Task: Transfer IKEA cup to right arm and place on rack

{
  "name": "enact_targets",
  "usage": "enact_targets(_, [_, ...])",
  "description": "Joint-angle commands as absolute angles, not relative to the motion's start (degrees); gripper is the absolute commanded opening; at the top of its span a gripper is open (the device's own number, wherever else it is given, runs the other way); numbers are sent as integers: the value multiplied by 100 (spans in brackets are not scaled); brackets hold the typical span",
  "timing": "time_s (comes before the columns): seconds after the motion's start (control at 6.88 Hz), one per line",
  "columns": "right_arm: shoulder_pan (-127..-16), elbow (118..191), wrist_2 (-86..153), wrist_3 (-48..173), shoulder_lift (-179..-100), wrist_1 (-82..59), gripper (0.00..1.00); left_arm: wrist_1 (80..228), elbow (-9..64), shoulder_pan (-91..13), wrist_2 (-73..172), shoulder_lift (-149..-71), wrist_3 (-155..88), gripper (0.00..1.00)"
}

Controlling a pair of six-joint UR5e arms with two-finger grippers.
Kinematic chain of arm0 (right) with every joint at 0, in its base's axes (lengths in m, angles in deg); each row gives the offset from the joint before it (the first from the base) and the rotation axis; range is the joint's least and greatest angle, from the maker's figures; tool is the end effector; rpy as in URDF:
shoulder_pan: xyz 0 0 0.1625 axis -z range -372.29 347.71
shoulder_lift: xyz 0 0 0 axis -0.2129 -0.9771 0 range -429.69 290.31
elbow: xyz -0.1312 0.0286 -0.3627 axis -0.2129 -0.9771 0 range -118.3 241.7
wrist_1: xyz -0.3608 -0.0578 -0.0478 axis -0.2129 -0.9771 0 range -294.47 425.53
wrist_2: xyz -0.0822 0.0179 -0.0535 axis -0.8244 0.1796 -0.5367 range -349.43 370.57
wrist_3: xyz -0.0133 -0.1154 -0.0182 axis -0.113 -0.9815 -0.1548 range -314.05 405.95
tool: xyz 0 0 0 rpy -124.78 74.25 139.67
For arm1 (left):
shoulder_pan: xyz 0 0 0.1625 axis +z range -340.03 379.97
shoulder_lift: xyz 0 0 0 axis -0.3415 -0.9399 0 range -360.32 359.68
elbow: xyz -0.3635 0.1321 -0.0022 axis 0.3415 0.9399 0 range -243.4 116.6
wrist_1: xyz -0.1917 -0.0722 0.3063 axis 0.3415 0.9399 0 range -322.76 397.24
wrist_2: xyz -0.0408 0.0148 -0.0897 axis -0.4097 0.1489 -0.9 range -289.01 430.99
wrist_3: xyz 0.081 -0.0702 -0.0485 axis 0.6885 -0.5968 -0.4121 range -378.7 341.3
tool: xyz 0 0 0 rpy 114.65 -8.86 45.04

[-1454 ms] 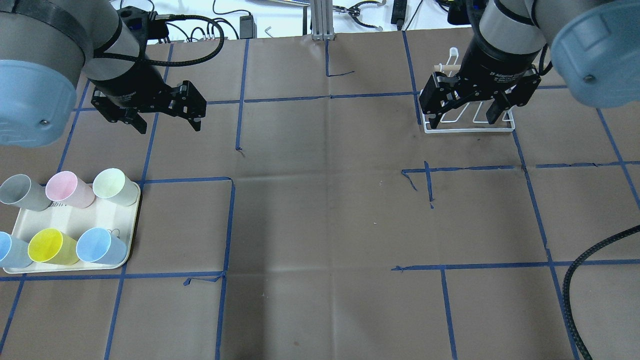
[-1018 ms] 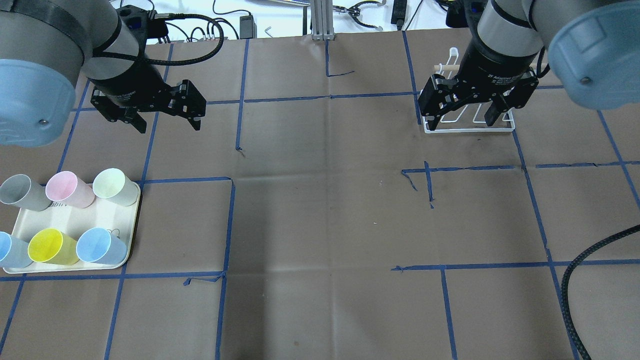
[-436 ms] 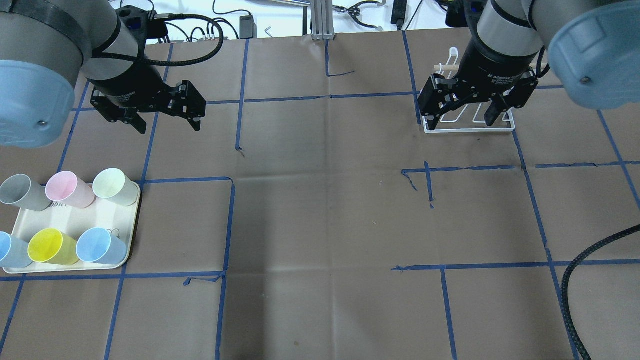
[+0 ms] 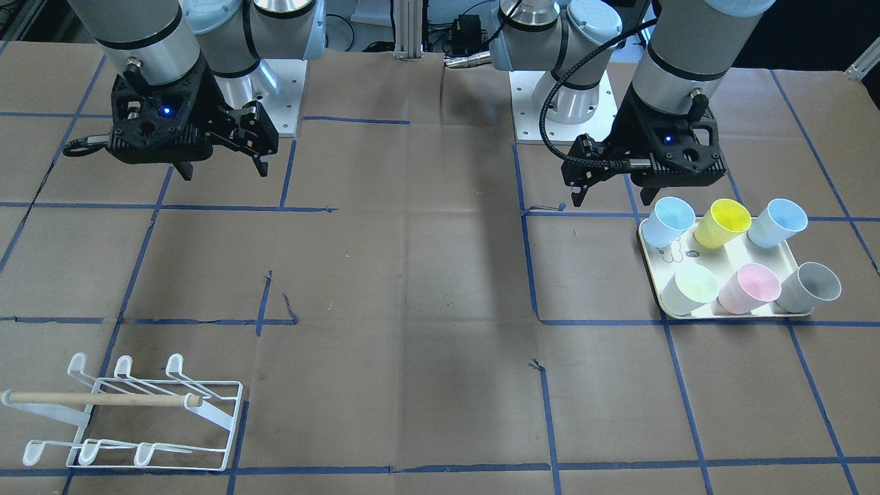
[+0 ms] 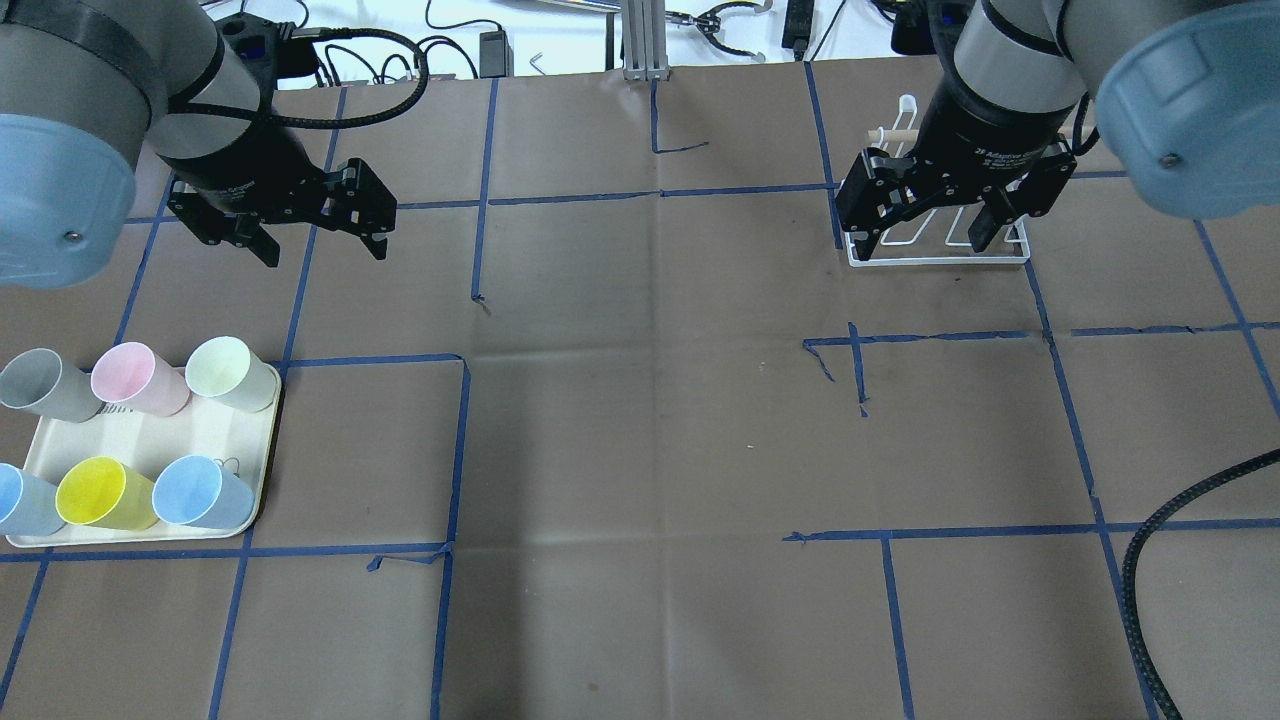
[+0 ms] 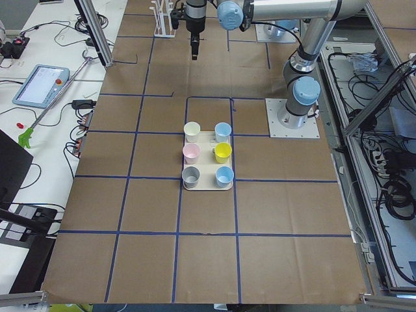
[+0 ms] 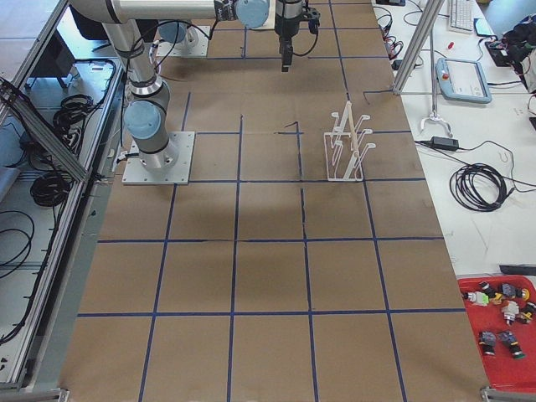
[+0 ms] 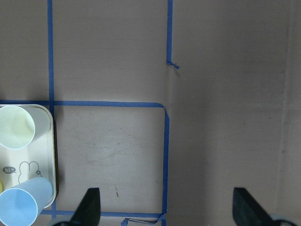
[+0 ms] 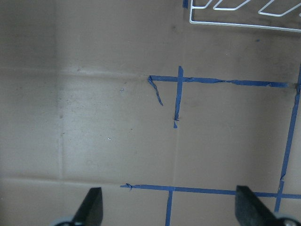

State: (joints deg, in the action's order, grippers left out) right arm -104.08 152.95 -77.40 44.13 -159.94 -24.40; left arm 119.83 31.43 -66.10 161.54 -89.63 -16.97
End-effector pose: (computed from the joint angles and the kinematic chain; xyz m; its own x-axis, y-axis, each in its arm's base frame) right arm 0.1511 -0.4348 0.4239 -0.9974 -0.0622 -0.0359 -0.0629 0.9979 0.0176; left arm -0.1014 -0.4521 0.4127 -0.9992 -0.0391 -0.0113 -0.0384 0.9977 -0.0566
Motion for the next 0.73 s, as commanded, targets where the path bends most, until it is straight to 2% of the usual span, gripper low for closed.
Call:
enact_targets(0.0, [-10405,15302,-7758,4410,-15995,-2438,100,11950,3152,-5961,16143,-8997,-969,100])
enact_targets(0.44, [-10405,15302,-7749,4419,-15969,-2420,100,11698,3546,-4599,16143,-9067,456,100])
enact_targets(0.58, [-10405,15302,-7767,4419,-15969,-2412,100,11304,3721,-4473,16143,-9215,590,100])
